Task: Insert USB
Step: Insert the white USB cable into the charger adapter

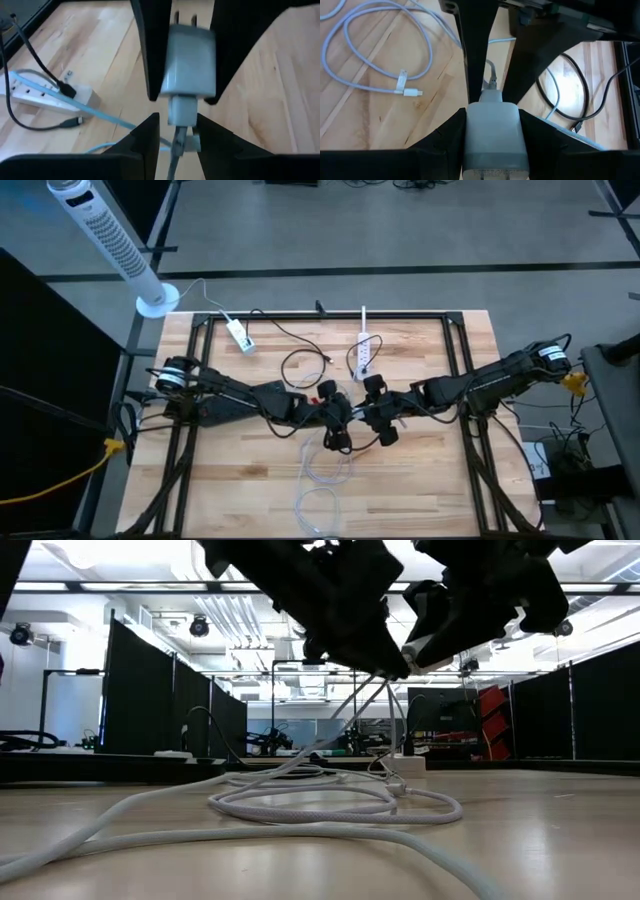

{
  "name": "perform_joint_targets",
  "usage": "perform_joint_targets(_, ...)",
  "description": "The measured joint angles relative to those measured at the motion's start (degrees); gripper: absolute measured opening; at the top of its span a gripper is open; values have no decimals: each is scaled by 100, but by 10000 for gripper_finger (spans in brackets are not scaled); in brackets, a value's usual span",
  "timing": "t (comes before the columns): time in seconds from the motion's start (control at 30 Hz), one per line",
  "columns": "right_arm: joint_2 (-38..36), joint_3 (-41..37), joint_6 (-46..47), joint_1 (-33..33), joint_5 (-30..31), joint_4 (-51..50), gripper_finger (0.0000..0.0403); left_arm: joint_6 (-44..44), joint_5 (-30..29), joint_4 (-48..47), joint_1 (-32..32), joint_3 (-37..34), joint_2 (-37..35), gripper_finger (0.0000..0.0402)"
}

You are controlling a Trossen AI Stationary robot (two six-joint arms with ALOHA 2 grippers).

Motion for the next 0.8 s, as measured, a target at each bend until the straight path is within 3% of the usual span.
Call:
perform_joint_targets(0.17, 0, 0, 3, 0, -7, -17, 141, -55, 371, -93, 62, 28, 31, 77)
perform_joint_targets(0.4, 0, 0, 3, 0, -49, -15, 141, -46, 398, -301, 61, 74, 31, 28)
perform_joint_targets(0.8, 137, 0, 5, 2, -81, 100, 141, 79, 470, -323, 66, 83, 48, 2)
